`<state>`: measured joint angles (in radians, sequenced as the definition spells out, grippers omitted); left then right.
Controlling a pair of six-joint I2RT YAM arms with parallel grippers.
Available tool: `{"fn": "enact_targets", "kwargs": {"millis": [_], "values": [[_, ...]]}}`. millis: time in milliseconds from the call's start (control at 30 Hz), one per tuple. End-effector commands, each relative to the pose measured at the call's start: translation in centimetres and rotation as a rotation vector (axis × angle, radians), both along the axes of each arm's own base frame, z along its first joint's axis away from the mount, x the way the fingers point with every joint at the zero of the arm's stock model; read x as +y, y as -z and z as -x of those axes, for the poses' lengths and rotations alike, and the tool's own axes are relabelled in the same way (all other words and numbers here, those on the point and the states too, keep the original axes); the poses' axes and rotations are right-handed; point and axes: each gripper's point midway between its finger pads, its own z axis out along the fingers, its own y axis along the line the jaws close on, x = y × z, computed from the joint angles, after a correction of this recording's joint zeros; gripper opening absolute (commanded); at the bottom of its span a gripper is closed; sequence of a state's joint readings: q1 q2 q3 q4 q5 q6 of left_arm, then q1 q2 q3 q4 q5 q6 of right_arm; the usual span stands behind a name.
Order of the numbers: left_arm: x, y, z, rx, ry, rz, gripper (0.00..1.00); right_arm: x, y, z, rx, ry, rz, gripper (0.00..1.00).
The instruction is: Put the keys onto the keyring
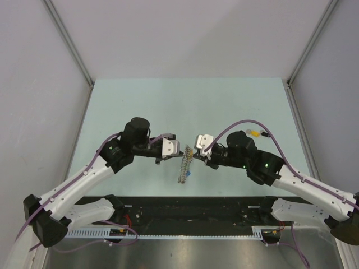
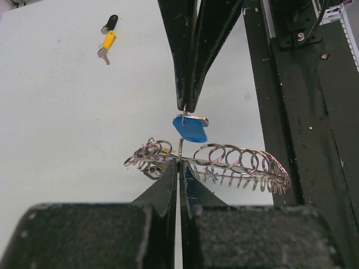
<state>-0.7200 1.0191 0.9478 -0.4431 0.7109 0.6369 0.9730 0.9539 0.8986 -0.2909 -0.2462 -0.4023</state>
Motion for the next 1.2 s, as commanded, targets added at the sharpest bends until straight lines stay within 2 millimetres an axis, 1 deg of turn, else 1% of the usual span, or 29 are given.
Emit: {"fn": "enact_targets", "kwargs": {"millis": [0, 233, 400, 1167], "values": [[-0.5, -1.61, -0.12, -0.091, 0.028, 0.042, 0.0, 0.98, -2.82, -0.04, -0.089, -0.024, -0.055, 0.0], [-0.7, -1.65, 0.36, -0.091, 0.046, 0.046, 0.0, 1.17, -2.45, 0.0, -0.093, -0.023, -0.04, 0.0], [-0.72, -1.69, 0.49, -0.1, 0.051, 0.047, 0.0, 1.12, -2.51, -0.39, -0.095, 0.0, -0.042, 0.0], [-0.7, -1.77, 0.37, -0.108, 0.039, 0.049, 0.0, 1.27, -2.76, 0.6, -0.091, -0.044, -0.05, 0.0]]}}
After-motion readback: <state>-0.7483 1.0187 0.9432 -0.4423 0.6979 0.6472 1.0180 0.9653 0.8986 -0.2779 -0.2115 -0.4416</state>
